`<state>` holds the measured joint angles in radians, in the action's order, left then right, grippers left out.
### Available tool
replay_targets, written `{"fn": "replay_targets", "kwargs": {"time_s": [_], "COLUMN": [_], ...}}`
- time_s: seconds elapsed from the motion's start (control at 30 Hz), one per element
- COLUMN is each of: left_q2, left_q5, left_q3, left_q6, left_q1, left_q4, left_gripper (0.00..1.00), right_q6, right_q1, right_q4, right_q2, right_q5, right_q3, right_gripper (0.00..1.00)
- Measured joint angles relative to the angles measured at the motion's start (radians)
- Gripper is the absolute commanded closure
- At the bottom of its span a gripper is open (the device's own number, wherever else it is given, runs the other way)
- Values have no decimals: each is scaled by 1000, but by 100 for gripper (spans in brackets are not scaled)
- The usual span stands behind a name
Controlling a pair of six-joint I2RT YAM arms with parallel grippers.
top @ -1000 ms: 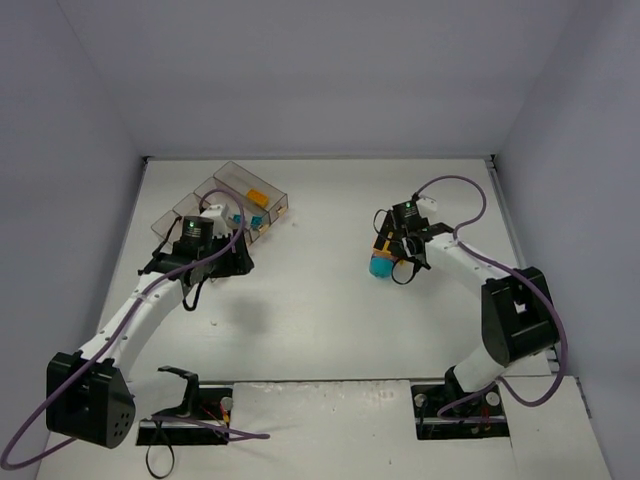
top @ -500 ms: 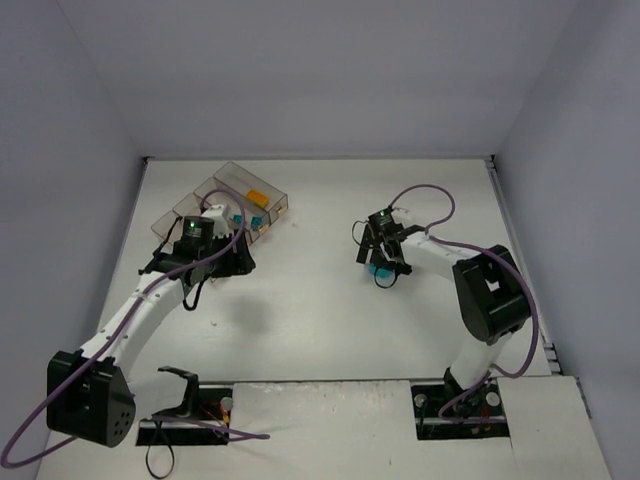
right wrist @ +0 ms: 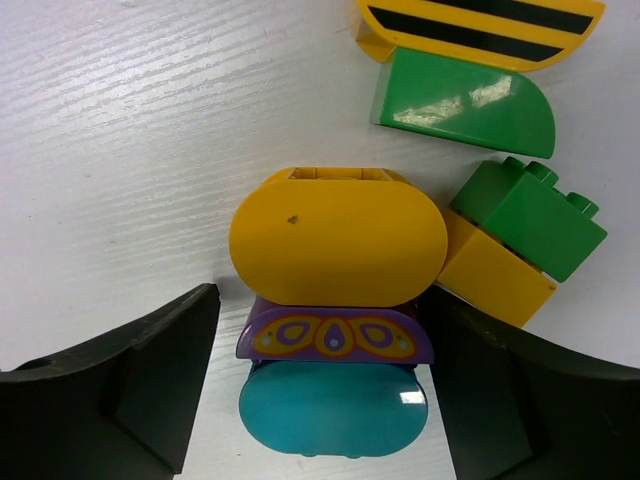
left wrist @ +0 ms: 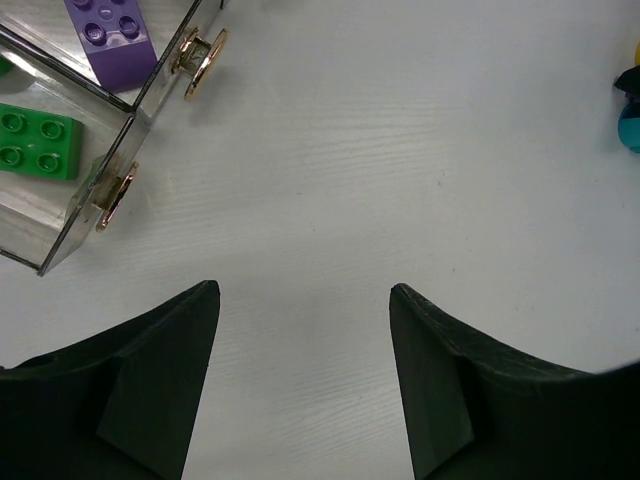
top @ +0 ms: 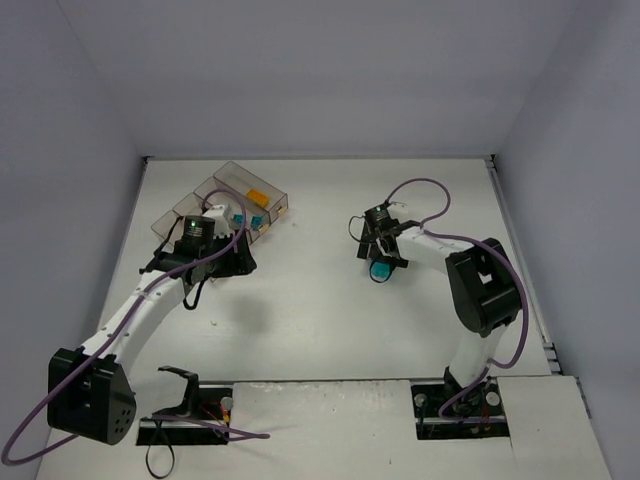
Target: Sort the legos into containers by color
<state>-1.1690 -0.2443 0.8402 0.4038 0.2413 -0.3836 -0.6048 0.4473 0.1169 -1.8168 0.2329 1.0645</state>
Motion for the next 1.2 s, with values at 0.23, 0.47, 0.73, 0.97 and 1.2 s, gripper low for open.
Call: {"fn": "replay_targets", "kwargs": {"time_s": [0.23, 0.47, 0.73, 0.97, 1.2], "left_q2": [0, -13, -50, -77, -190], "left_q5": [-4, -48, -212, -416, -467], "left_q3": [0, 1, 140, 271, 305], "left_q6": [0, 2, 39, 159, 286], "left_q1": [0, 0, 0, 18, 143], "left_q4": [0, 1, -31, 15, 77], "left_gripper": [37, 37, 30, 29, 27], "right_q6": [14, 109, 356, 487, 530], "right_q1": [0, 47, 230, 262, 274], "right_q4": [-2, -72, -235, -317, -315], "right_q2": [-2, 53, 396, 653, 702], "right_q5": [7, 15, -85, -254, -349], "right_q3": [0, -70, -263, -332, -338], "right_gripper": [60, 100, 100, 100, 100]}}
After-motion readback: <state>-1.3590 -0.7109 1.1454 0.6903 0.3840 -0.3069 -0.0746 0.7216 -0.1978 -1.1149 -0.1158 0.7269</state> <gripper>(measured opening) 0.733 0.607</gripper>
